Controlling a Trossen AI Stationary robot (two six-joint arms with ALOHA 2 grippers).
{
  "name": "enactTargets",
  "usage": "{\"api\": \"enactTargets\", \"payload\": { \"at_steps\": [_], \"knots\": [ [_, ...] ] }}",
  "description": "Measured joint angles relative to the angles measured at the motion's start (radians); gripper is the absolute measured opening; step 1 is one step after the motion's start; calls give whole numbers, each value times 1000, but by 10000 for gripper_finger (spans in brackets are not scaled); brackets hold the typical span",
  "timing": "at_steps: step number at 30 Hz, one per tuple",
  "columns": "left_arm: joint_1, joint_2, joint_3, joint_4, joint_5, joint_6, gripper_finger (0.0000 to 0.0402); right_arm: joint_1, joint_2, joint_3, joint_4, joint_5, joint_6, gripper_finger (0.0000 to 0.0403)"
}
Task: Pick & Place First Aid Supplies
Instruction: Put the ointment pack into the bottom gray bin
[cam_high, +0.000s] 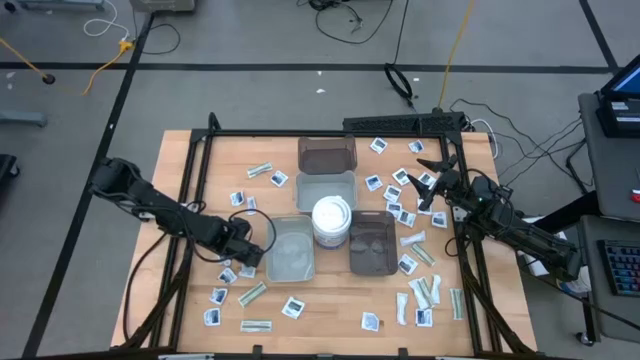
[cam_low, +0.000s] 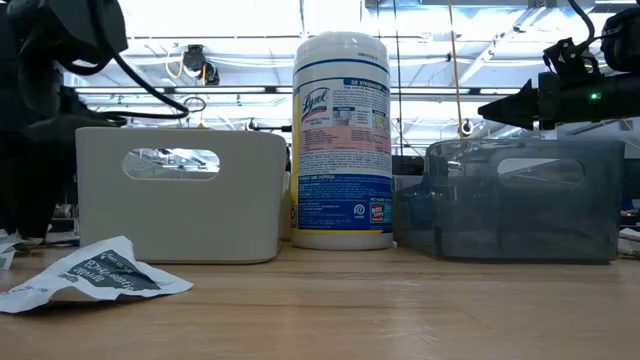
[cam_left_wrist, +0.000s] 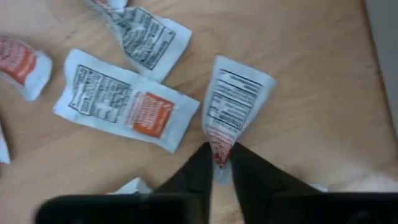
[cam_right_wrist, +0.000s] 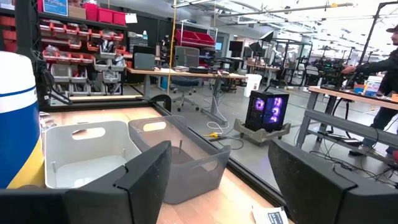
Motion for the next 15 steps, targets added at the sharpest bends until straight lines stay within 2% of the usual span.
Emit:
{"api": "enactTargets", "payload": {
  "at_steps": [3, 10, 15],
  "knots": [
    [-10, -1, -5, 9, -11, -3, 8, 0, 0, 0, 0, 0, 0, 263],
    [-11, -13, -7, 13, -11, -29, 4, 0, 0, 0, 0, 0, 0, 263],
    [-12, -83, 10, 9, 23, -58, 3, 0, 0, 0, 0, 0, 0, 263]
  ]
}}
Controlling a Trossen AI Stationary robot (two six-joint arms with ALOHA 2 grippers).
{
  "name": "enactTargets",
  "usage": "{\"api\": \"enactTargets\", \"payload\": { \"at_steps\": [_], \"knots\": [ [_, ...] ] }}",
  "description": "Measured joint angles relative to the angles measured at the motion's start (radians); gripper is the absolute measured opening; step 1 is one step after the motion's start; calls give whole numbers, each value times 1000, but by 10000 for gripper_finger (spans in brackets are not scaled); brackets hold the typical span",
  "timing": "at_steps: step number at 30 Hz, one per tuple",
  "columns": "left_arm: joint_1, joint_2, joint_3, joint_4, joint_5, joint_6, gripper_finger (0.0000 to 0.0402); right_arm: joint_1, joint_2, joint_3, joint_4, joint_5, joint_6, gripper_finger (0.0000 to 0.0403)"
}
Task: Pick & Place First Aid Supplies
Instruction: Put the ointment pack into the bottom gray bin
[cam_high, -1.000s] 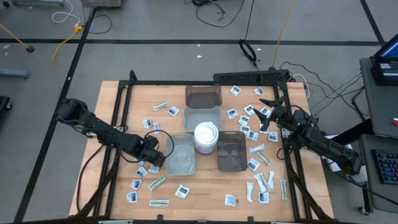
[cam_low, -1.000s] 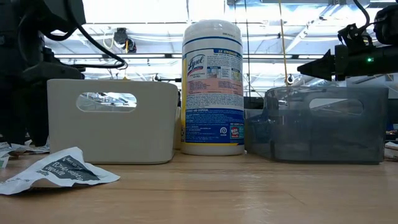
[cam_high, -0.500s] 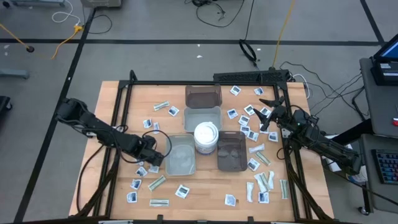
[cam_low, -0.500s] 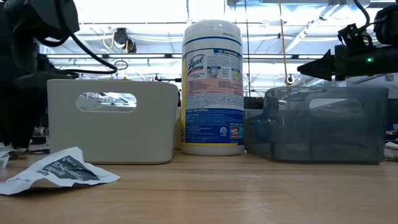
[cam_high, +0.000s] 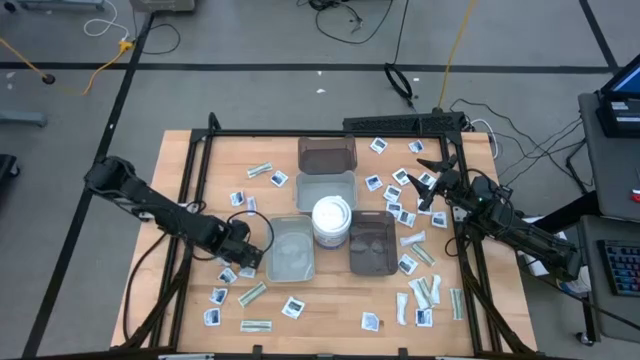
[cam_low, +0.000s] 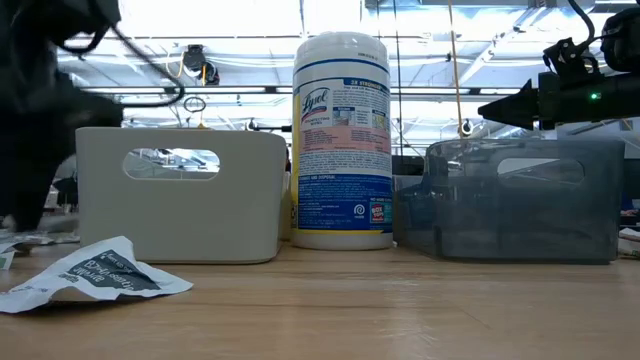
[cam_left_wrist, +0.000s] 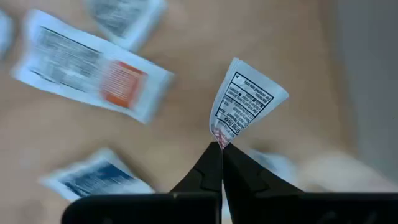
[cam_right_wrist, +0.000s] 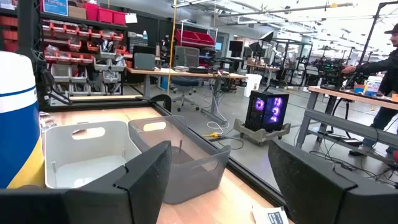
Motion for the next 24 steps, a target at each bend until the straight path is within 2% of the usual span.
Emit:
{"api": "enactTargets", "payload": {
  "at_steps": [6, 12, 17, 24],
  "knots": [
    [1, -102, 36, -83, 21, -23, 2, 0, 0, 0, 0, 0, 0, 263],
    [1, -181, 133, -294, 37, -23, 2, 0, 0, 0, 0, 0, 0, 263],
    [1, -191, 255, -504, 33, -23, 1, 0, 0, 0, 0, 0, 0, 263],
    [1, -190, 378, -640, 32, -23, 1, 0, 0, 0, 0, 0, 0, 263]
  ]
}}
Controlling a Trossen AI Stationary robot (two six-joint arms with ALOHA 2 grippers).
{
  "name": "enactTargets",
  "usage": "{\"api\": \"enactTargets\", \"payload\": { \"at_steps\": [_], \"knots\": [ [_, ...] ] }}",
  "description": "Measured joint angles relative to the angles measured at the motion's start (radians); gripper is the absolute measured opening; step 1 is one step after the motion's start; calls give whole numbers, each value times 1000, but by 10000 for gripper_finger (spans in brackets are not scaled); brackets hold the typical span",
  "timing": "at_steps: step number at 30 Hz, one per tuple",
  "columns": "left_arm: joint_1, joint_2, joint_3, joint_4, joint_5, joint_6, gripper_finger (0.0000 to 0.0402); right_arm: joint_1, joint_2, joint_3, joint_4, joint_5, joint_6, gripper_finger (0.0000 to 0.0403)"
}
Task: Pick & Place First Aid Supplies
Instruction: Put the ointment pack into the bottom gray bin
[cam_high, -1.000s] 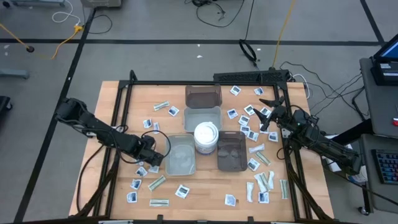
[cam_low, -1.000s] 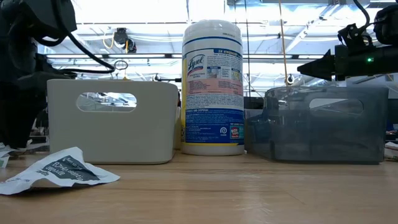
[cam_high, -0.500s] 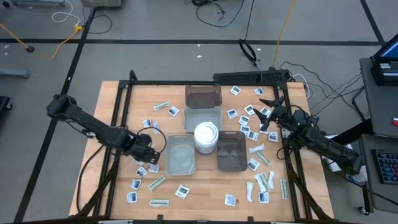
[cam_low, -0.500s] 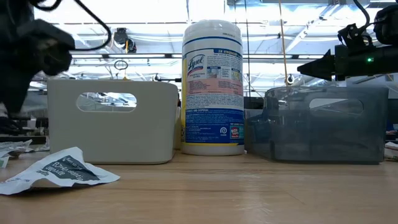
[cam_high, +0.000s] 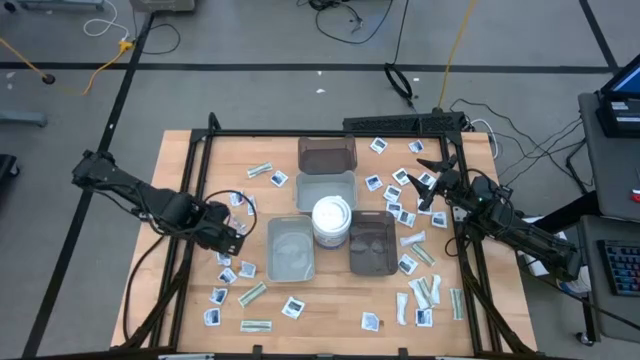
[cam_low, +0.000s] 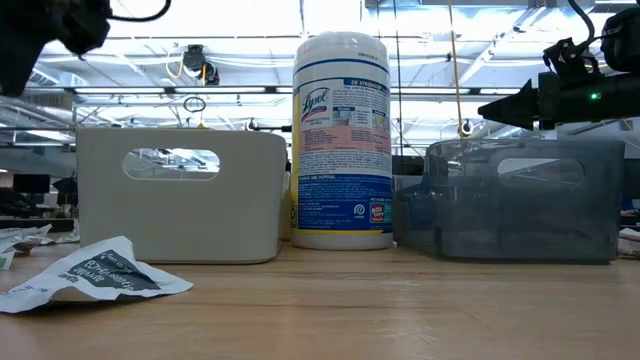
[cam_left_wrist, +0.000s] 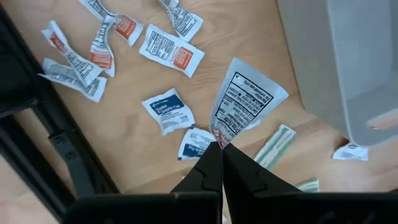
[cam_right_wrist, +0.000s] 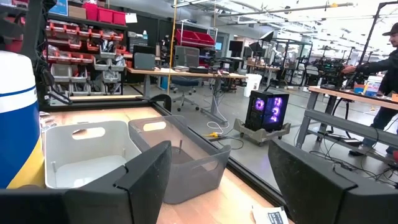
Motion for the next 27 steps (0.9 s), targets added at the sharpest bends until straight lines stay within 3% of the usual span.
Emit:
{"api": "enactTargets", "payload": {
  "at_steps": [7, 12, 27],
  "knots": [
    [5, 8, 33, -24, 5, -4, 1, 0, 0, 0, 0, 0, 0, 263],
    [48, 97, 53, -5, 61, 49, 0, 0, 0, 0, 0, 0, 0, 263],
    [192, 454, 416, 0, 56, 181, 0, 0, 0, 0, 0, 0, 0, 263]
  ]
}}
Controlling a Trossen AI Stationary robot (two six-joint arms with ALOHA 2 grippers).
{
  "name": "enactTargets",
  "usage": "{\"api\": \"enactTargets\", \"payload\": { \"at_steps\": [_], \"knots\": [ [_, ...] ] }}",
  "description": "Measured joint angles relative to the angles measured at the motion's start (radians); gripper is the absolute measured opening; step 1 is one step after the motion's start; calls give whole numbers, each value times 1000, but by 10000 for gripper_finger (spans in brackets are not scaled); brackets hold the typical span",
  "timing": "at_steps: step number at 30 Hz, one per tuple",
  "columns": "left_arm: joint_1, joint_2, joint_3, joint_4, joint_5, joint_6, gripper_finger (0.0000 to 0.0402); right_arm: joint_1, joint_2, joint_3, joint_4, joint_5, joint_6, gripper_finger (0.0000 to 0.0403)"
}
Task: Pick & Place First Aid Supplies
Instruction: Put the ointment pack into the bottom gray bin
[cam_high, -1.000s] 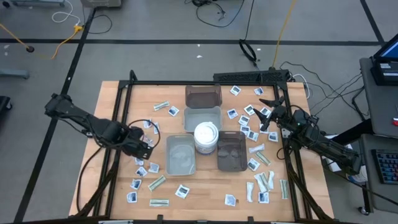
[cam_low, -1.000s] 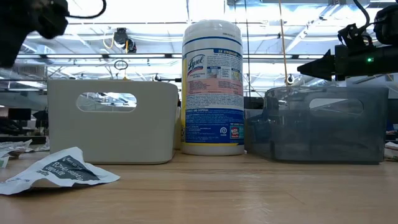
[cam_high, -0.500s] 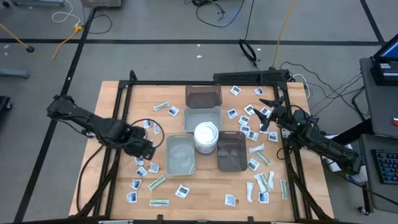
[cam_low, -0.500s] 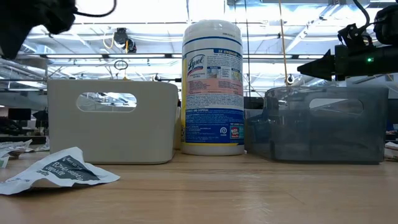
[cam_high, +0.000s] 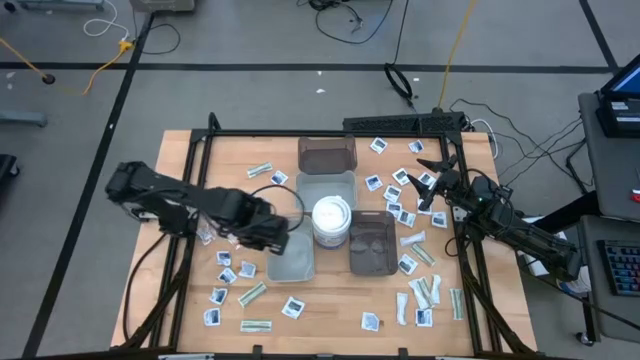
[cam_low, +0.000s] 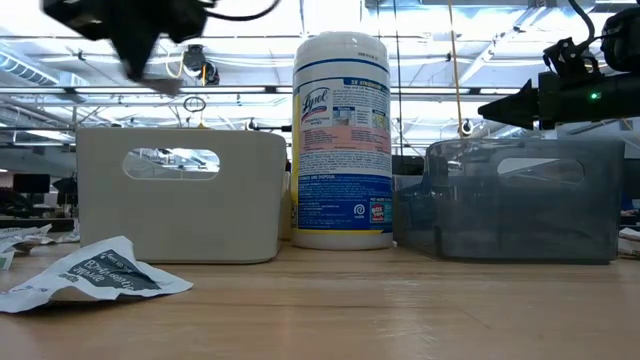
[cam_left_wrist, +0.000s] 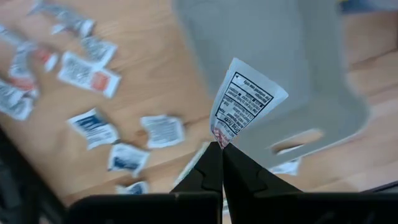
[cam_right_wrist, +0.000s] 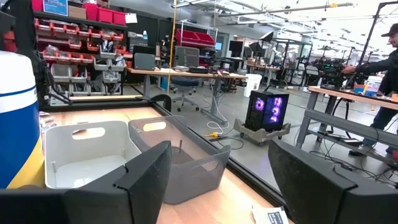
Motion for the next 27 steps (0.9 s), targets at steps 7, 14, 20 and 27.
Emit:
{"api": "enactTargets", "payload": {
  "at_steps": [7, 14, 20, 27],
  "knots": [
    [21, 147, 95, 47, -12, 44, 0, 0, 0, 0, 0, 0, 0, 263],
    [-2, 239, 92, 128, -39, 55, 0, 0, 0, 0, 0, 0, 0, 263],
    [-13, 250, 54, 141, -71, 25, 1, 0, 0, 0, 0, 0, 0, 263],
    [-13, 245, 53, 142, -78, 32, 41, 0, 0, 0, 0, 0, 0, 263]
  ]
}}
